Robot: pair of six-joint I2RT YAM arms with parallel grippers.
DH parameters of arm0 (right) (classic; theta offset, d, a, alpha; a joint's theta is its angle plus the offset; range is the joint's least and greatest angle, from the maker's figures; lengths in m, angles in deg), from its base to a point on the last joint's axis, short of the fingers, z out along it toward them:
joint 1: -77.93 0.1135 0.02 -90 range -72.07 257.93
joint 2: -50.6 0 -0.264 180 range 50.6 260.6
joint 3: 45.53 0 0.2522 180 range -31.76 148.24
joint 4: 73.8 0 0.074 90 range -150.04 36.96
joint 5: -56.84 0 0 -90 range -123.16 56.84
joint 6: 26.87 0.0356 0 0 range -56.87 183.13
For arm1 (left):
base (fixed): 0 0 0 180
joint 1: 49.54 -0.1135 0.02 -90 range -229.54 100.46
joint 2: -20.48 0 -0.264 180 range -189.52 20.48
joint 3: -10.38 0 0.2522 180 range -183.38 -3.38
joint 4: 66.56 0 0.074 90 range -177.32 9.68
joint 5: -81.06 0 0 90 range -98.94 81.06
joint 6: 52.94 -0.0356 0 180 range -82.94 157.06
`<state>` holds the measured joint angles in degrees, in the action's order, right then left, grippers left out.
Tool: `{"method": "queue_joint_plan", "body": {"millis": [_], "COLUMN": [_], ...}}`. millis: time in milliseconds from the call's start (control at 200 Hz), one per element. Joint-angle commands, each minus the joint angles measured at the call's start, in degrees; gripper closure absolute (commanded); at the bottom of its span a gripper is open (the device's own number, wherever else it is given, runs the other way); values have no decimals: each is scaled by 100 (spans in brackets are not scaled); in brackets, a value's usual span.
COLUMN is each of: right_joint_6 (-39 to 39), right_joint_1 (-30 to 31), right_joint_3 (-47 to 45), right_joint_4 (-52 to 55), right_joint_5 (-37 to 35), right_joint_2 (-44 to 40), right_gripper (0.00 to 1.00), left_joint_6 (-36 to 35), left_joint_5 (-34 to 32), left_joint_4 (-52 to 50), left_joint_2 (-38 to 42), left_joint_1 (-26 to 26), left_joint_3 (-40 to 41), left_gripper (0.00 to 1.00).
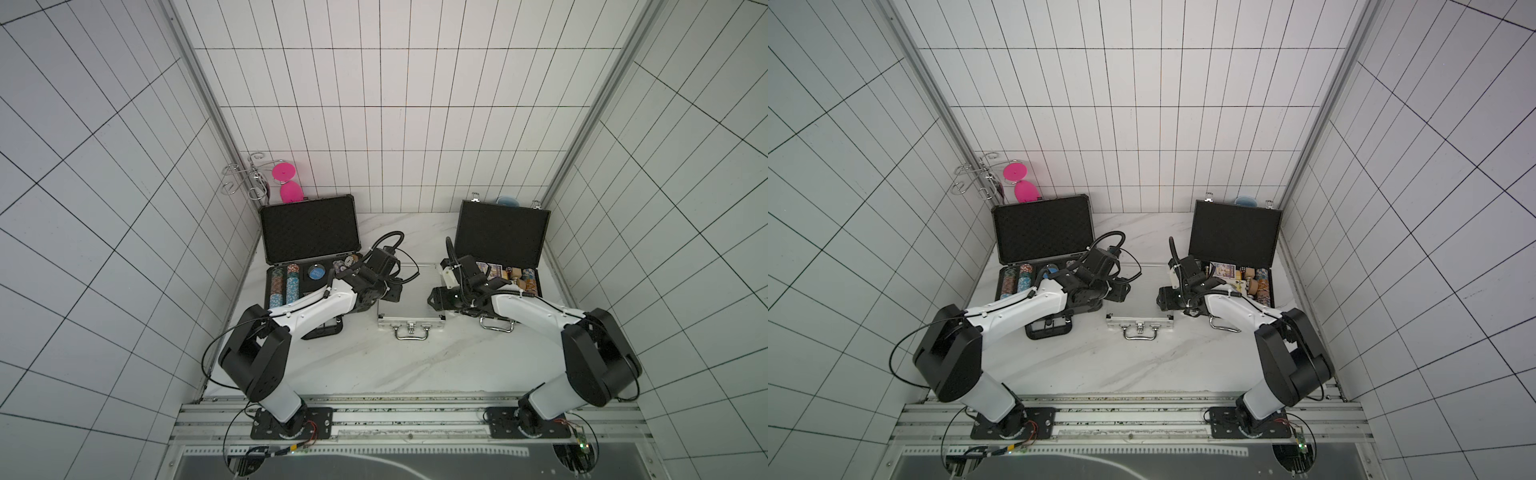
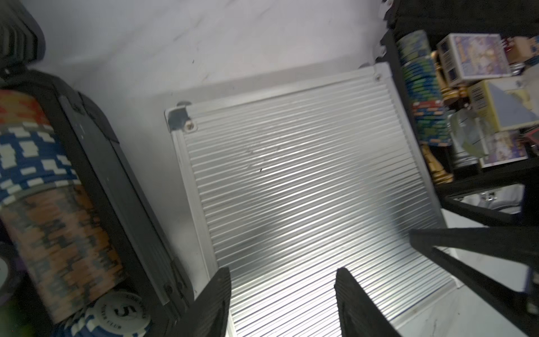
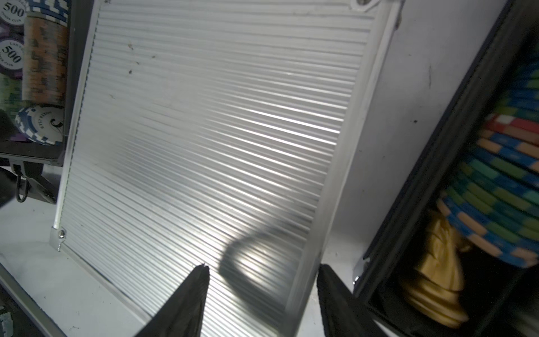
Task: Close the poker set cases
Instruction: Adjust the poker set case at the center of the board.
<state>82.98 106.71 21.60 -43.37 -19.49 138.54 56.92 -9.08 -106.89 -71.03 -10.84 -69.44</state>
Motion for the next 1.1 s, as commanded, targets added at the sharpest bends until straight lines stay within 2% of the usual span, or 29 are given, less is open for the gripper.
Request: {"method": "queue_joint_plan", "body": {"millis": [0,125,255,385,485,560,655,765,830,934,1094], "right_joint_6": [-31,87,68,107,102,123,124,149,174,194,263], "right_joint_1": [-140,-351,-443,-452,-460,-460,-467,-469,-474,-469,-504], "right_joint_3": [608,561,526,466,466,469,527,542,515,511,548], "right_joint_4": [337,337,337,357,301,153,122,-91,-169,-272,-406], "right_joint_5": [-83,84,332,599,529,496,501,605,601,632,746], "right_joint_2": [-111,-255,-447,-390,-173,-82,62,246,322,383,610], "right_gripper": [38,38,41,43,42,41,41,41,41,41,46], "left_joint_6": [-143,-35,-21,-2,105,127,160,24,56,105,180], "left_joint_5": [350,687,625,303,-196,-501,-256,87,296,288,562], "left_joint_4": [114,75,163,81,-406,-382,-161,-83,55,149,366], "left_joint_2": [10,-312,-444,-464,-563,-422,-212,-367,-492,-649,-844], "left_joint_1": [75,74,92,88,-14,-124,-382,-460,-463,-468,-511], "left_joint_3": [-180,-208,-161,-131,-257,-59,207,232,274,309,274], "left_gripper": [44,50,51,49,43,40,38,38,40,43,51]}}
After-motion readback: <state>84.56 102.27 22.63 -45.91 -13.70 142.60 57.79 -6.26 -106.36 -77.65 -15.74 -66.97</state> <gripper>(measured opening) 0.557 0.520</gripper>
